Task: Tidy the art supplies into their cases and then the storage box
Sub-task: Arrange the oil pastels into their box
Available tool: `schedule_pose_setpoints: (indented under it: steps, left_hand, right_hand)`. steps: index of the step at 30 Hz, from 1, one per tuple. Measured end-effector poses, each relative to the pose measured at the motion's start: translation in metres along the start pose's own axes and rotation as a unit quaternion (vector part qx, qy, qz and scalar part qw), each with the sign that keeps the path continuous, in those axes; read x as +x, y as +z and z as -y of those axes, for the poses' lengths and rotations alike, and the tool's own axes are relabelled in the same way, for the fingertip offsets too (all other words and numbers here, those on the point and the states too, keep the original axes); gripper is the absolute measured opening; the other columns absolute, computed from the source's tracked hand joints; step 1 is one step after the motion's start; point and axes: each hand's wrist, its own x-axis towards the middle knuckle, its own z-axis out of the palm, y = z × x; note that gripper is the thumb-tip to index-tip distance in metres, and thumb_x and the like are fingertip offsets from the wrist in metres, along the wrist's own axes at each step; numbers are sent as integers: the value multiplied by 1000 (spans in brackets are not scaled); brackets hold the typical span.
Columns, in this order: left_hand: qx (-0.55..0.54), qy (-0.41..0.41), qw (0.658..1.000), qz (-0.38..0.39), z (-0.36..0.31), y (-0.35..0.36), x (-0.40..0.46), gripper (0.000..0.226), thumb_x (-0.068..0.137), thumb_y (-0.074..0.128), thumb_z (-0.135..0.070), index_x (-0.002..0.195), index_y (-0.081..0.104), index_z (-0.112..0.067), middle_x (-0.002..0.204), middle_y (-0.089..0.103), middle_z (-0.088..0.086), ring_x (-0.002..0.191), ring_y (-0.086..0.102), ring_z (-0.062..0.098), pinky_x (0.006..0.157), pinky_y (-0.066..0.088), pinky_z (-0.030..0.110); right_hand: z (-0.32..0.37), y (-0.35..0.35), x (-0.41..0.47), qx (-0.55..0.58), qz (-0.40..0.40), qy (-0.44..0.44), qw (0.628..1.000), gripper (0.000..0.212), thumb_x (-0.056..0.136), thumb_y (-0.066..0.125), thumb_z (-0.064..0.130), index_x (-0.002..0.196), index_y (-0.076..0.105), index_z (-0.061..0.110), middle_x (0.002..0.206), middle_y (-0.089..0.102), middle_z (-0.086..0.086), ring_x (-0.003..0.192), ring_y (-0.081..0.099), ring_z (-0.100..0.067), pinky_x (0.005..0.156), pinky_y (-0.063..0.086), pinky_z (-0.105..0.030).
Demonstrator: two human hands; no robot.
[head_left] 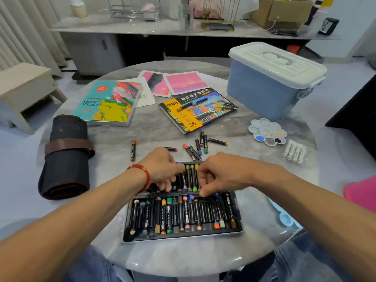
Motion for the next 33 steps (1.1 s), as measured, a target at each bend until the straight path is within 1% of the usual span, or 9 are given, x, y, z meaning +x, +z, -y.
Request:
schedule_pose_setpoints:
  steps: [5,10,16,21,24,26,28,30,33]
  left_hand:
    - [104,18,994,-7,-2,4,-1,34,94,64,-35,77,64,-4,56,68,13,36,52,21,40,42,20]
    - [164,35,986,4,-1,0,-3,43,96,59,-44,70,61,-9,50,66,9,33,53,16,47,46,20]
    - [218,41,975,-5,-2,1,-1,39,94,60,-42,81,70,-6,42,59,1,42,59,19,58,53,26]
    - [298,72,950,-51,-5,9,1,29,90,63,-42,76,64,-17,75,65,5,59,57,20,69,53,31]
    - [330,63,940,-60,-5,-2,0,35,88,64,-47,75,64,-15,74,63,4,76,64,28,68,54,33]
    - [236,64,969,-26,-2,-14,-4,26,92,63,-35,79,66,-13,72,68,5,65,67,25,53,49,26]
    - [26,44,998,29,3,-23,-9,20,99,52,-18,90,63,-5,67,67,5,46,61,22,37,41,22]
    - [-174,24,983,49,5,-25,-16,19,103,44,-10,98,58,2,64,60,7,42,59,21,33,41,22]
    - [-260,24,965,19,11,-21,-19,17,104,46,-12,96,54,0,63,53,8,45,60,21,37,45,23]
  right_hand:
    - [-3,13,6,-23,10,-20,999,19,83,79,37,89,69,22,70,65,12,64,57,1,62,44,-24]
    - [-16,-3,-4,17,-31,22,999,11,87,74,32,82,69,23,70,63,14,63,56,2,60,40,-18]
    - [-28,-5,3,25,-55,60,996,15,89,71,33,77,68,25,70,64,13,63,56,2,62,42,-18]
    - [-13,-5,10,56,-80,72,993,14,89,70,33,82,72,21,77,69,8,69,59,-3,62,44,-20]
    - [-4,-3,22,126,-121,116,978,24,86,72,36,71,70,16,72,67,3,67,60,-12,60,45,-25]
    - [3,3,33,190,-142,140,961,28,86,69,35,66,65,16,62,59,-4,57,53,-16,52,39,-25]
    - [16,6,43,260,-147,149,942,28,85,69,37,67,66,16,54,56,-6,46,48,-16,45,36,-23]
    - [30,9,49,314,-145,150,926,29,84,70,38,68,66,14,49,55,-5,42,45,-17,44,37,-22]
    - [38,9,60,310,-120,119,936,30,86,68,37,64,62,16,51,57,-5,46,48,-18,48,43,-26]
